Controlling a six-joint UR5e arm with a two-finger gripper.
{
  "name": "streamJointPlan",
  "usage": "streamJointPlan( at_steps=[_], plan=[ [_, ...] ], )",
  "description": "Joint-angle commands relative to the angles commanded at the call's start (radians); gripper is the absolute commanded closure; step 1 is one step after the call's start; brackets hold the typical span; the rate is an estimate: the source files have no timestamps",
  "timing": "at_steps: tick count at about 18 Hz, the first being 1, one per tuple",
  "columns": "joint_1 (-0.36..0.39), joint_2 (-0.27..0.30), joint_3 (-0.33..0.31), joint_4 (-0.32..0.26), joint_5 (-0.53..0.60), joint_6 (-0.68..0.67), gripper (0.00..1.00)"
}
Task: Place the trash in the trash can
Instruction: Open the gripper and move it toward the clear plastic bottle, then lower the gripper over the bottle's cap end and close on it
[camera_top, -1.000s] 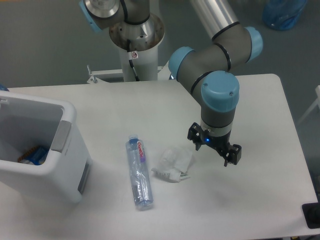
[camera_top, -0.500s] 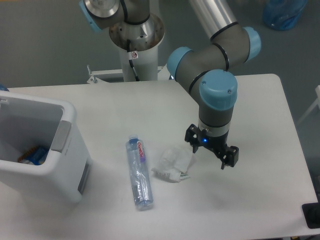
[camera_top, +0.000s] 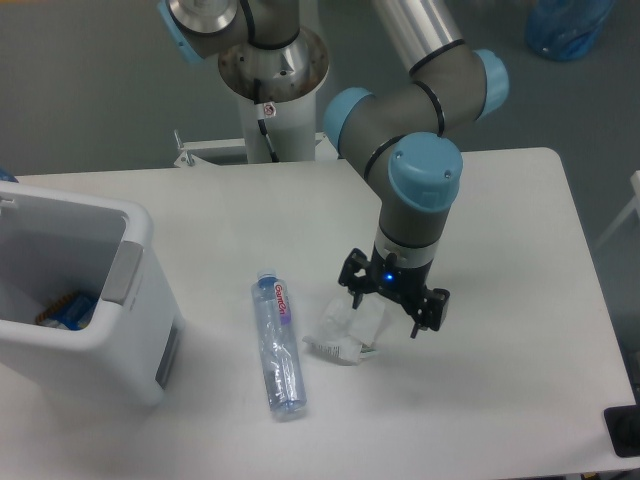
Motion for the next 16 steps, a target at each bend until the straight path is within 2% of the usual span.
streamJointPlan(
  at_steps=[11,13,16],
  plan=[
    [-0.069,-0.015,0.002,0.003,0.006,-0.207,0.0],
    [-0.084,-0.028,0.0,0.006,0.038,-0.244,0.0],
    [-0.153,-0.064,0.02,0.003,0.133,-0.314,0.0]
  ],
)
